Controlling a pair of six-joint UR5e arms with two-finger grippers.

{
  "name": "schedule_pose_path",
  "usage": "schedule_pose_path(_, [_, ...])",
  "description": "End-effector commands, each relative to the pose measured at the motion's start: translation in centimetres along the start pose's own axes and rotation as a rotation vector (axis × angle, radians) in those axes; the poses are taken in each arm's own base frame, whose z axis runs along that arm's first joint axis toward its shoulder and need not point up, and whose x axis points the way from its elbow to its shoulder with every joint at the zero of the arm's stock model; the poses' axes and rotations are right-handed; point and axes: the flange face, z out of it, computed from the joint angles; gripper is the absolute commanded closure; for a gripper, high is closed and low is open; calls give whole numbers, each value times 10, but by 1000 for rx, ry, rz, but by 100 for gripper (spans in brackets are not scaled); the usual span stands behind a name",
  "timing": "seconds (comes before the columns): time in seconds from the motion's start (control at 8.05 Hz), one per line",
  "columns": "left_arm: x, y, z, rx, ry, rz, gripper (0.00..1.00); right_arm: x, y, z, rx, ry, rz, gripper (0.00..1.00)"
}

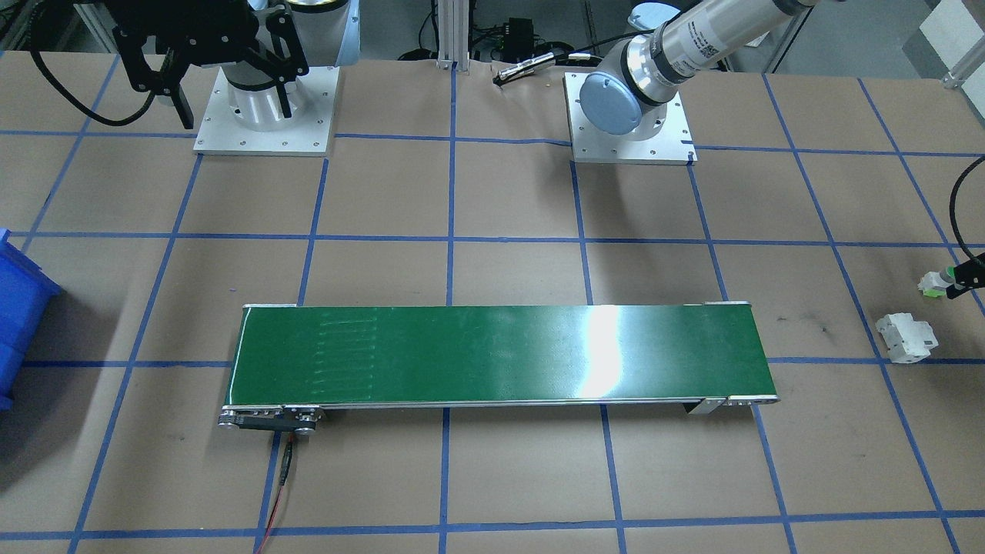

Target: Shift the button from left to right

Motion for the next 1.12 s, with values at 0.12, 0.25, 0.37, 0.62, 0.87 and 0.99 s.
schedule_pose_path(0.12, [-4,41,57,-11,35,-55,0,0,0,0,1,0,1,0])
schedule_pose_path(0.25, [-4,45,60,-41,32,-56,0,0,0,0,1,0,2,0])
schedule_pose_path(0.37, [-5,49,60,-74,24,-60,0,0,0,0,1,0,1,0])
schedule_pose_path(0.62, [-5,52,60,-74,24,-60,57,0,0,0,-1,0,1,0])
schedule_pose_path(0.87, [-5,52,59,-73,21,-60,79,0,0,0,1,0,1,0])
schedule_pose_path(0.99, [-5,53,49,-72,7,-60,79,0,0,0,1,0,1,0])
